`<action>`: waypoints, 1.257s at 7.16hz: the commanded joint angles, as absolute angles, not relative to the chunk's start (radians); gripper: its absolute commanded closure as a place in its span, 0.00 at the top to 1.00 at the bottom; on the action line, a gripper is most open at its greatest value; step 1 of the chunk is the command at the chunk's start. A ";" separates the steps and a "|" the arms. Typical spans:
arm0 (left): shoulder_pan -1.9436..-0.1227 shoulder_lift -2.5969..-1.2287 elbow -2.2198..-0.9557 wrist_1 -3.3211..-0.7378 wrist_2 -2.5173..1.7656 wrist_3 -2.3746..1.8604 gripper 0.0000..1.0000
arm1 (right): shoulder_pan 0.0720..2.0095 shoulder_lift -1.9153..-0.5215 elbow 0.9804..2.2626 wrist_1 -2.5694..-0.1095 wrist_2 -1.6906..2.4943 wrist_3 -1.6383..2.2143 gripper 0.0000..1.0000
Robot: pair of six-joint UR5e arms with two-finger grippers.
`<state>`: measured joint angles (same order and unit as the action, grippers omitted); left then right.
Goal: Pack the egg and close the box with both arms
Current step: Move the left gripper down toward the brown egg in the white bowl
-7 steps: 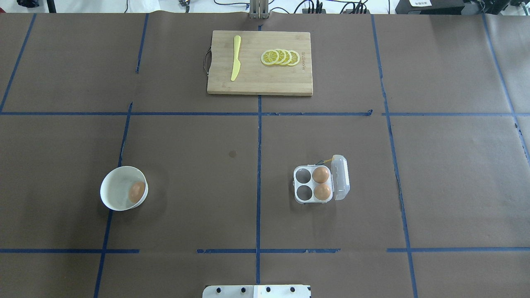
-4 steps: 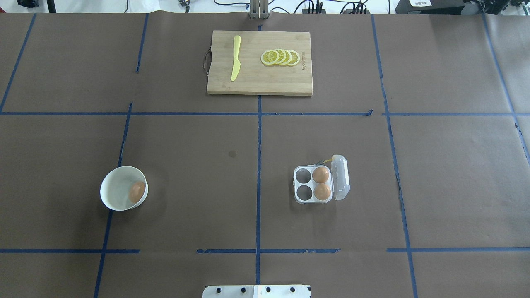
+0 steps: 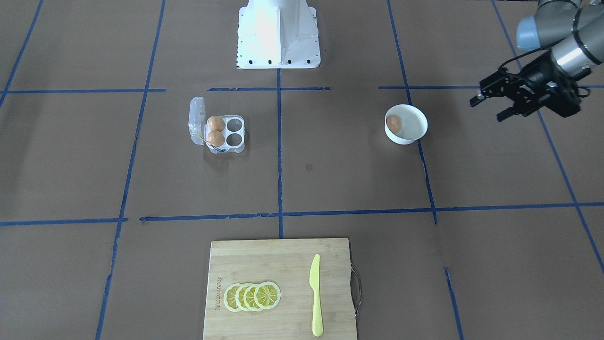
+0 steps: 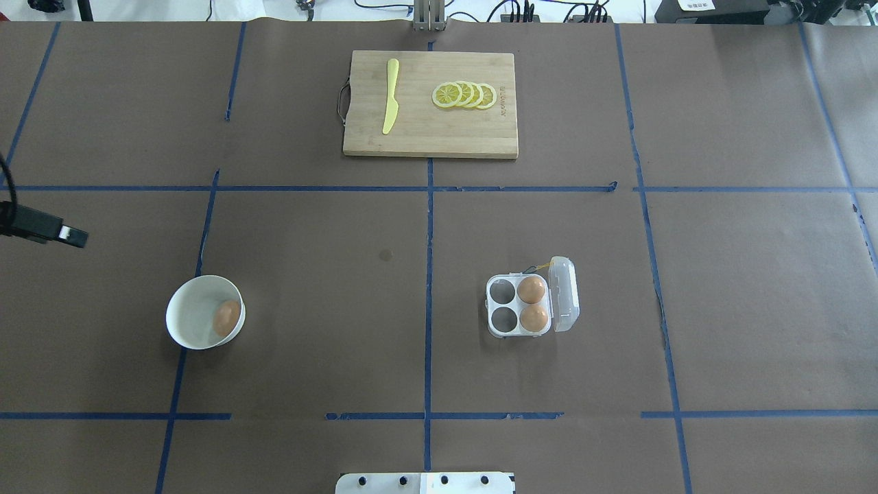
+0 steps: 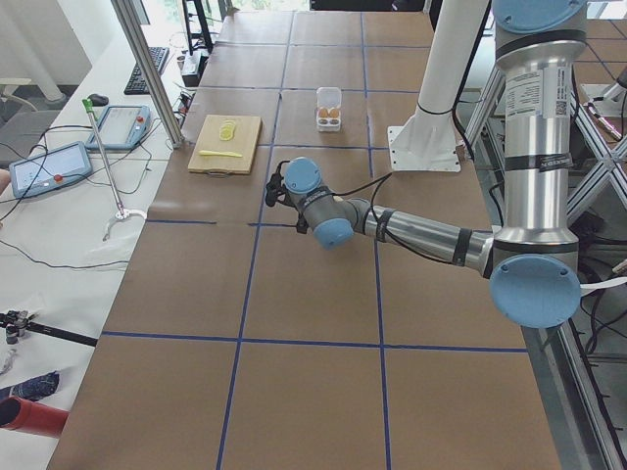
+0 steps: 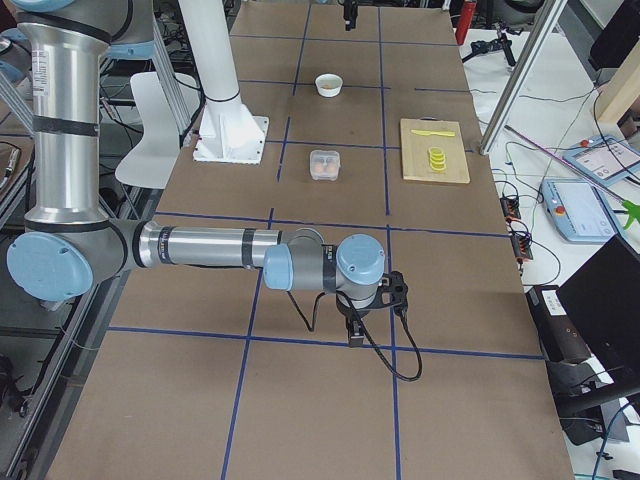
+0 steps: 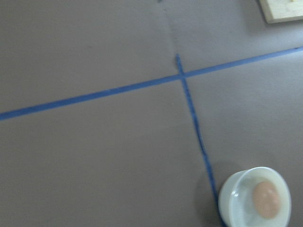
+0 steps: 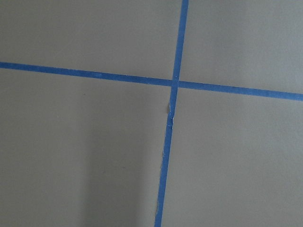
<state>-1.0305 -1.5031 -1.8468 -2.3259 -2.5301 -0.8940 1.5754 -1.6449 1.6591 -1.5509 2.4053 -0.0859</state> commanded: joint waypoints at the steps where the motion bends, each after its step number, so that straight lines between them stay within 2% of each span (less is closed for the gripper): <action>1: -0.953 -1.529 -1.829 -2.336 -2.523 -1.012 0.95 | 1.575 -1.646 1.660 -1.551 2.405 -0.086 1.00; 2: -0.931 -1.576 -1.800 -2.335 -2.511 -1.096 0.81 | 1.575 -1.647 1.660 -1.551 2.407 -0.086 1.00; 3: -0.913 -1.600 -1.796 -2.335 -2.511 -1.129 0.75 | 1.575 -1.647 1.660 -1.551 2.407 -0.086 1.00; 9: -0.781 -1.661 -1.721 -2.336 -2.425 -1.203 0.71 | 1.575 -1.651 1.661 -1.551 2.407 -0.086 1.00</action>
<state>-0.7982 -1.6501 -1.7423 -2.3362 -2.4312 -1.2019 1.5754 -1.6502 1.6605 -1.5509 2.4068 -0.0859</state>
